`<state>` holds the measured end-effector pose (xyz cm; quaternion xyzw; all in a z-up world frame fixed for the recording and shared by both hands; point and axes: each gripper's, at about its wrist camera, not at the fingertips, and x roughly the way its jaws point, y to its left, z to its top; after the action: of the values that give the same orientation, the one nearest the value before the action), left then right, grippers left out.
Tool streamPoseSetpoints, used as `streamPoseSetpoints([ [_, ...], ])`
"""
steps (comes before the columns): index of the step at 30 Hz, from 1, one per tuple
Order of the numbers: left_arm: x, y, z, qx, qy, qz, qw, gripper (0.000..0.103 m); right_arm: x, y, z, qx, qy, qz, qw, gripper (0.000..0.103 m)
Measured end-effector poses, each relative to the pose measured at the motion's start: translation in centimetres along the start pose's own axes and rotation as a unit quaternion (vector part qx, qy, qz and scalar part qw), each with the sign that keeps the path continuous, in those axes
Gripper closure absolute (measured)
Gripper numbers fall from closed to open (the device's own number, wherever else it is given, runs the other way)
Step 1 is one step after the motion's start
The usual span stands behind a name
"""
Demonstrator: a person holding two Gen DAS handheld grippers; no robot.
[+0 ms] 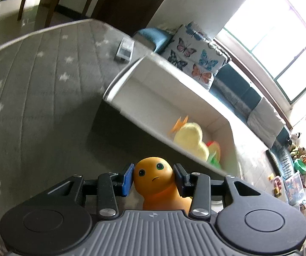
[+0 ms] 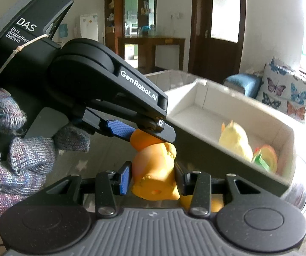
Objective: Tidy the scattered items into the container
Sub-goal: 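Lift the orange duck with the right tool into the box and release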
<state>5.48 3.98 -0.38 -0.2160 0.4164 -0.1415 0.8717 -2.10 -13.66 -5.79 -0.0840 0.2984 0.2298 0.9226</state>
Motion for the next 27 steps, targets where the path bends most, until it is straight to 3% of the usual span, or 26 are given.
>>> streamPoseSetpoints([
  [14, 3.8, -3.6, 7.5, 0.022, -0.031, -0.010, 0.9992, 0.059, 3.4, -5.2, 5.7, -0.006, -0.045, -0.026, 0.999, 0.061],
  [27, 9.7, -1.2, 9.7, -0.008, 0.008, 0.019, 0.9998, 0.059, 9.9, -7.9, 6.5, 0.014, 0.001, 0.000, 1.000, 0.061],
])
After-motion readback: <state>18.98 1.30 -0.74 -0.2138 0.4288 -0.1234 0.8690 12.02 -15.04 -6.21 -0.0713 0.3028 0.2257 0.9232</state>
